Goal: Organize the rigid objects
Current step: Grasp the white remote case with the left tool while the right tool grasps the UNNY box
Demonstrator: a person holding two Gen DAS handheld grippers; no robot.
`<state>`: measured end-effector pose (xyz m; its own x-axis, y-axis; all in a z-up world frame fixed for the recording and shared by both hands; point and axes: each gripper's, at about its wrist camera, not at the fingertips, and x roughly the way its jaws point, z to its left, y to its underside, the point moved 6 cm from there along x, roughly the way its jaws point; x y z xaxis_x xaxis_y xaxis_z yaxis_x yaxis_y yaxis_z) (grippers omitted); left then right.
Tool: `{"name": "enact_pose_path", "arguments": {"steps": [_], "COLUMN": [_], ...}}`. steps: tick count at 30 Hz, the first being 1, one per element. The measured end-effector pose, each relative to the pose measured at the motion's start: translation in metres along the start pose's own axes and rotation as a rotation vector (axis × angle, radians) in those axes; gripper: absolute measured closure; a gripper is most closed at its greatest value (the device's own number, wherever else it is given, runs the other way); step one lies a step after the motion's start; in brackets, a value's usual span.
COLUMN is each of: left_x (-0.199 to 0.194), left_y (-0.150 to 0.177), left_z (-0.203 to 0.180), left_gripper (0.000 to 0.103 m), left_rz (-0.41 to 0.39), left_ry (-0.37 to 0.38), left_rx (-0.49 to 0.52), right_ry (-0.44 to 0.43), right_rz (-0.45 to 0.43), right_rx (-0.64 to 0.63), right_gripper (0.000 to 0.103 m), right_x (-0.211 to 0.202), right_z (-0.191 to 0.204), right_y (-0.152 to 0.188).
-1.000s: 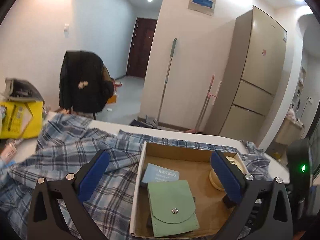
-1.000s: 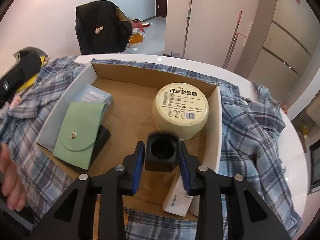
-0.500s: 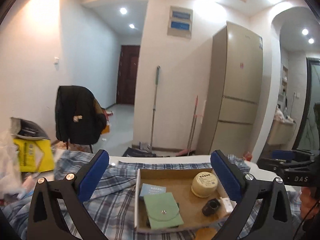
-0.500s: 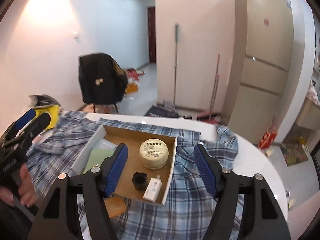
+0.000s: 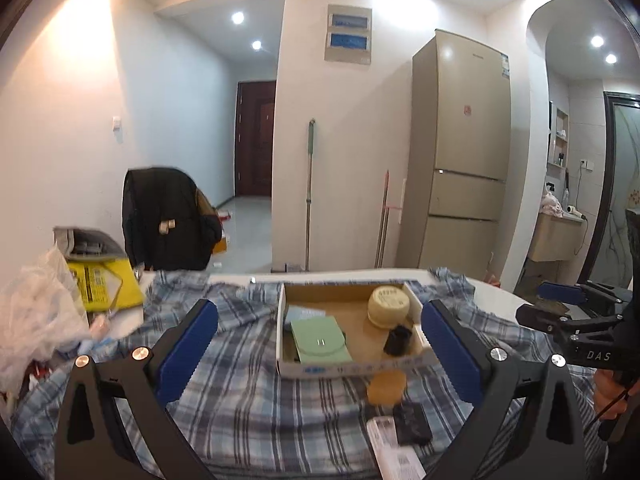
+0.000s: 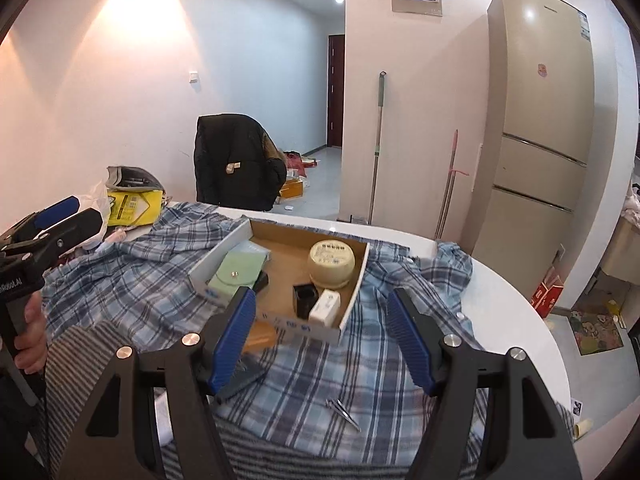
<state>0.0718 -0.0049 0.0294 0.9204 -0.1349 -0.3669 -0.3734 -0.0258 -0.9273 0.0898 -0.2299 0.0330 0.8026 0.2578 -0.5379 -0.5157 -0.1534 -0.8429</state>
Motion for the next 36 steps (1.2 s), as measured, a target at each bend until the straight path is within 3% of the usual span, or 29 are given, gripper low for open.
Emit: {"name": "enact_pose_path", "arguments": {"steps": [4, 6, 10, 15, 19, 22, 26, 28, 31, 36], "left_x": [0.012, 0.033, 0.05, 0.058, 0.068, 0.072, 0.083, 0.088, 0.094, 0.088], "left_y": [0.016, 0.033, 0.065, 0.1, 0.123, 0.14, 0.159, 0.164, 0.167, 0.165], "left_z": [-0.002, -0.014, -0.028, -0.043, -0.066, -0.079, -0.084, -0.082, -0.08, -0.078], "left_gripper": [0.0, 0.0, 0.0, 0.0, 0.01, 0.01, 0.03, 0.032, 0.051, 0.061], "left_rz": [0.105, 0.234, 0.398, 0.515, 0.605, 0.668, 0.767, 0.775, 0.788, 0.791], "left_ry": [0.017, 0.028, 0.097, 0.121, 0.124, 0.139, 0.129, 0.119, 0.116, 0.135], "left_rx": [-0.008, 0.046, 0.028, -0.008, 0.087, 0.129, 0.145, 0.13, 0.115, 0.117], "right_ry": [0.0, -0.013, -0.037, -0.044, 0.05, 0.045, 0.059, 0.068, 0.086, 0.106], "right_rz": [0.004, 0.012, 0.031, 0.051, 0.009, 0.016, 0.021, 0.014, -0.003, 0.004], "right_rx": [-0.007, -0.001, 0.014, 0.025, 0.038, 0.059, 0.069, 0.074, 0.089, 0.078], "right_gripper": [0.048, 0.052, 0.053, 0.053, 0.053, 0.053, 0.053, 0.053, 0.053, 0.053], "right_x": [-0.002, -0.003, 0.003, 0.013, 0.015, 0.017, 0.018, 0.016, 0.011, 0.008], "right_z": [-0.002, -0.003, -0.004, -0.004, -0.014, -0.022, -0.027, -0.03, -0.035, -0.037], "right_y": [0.013, 0.017, 0.027, 0.037, 0.039, 0.04, 0.043, 0.042, 0.04, 0.04]}}
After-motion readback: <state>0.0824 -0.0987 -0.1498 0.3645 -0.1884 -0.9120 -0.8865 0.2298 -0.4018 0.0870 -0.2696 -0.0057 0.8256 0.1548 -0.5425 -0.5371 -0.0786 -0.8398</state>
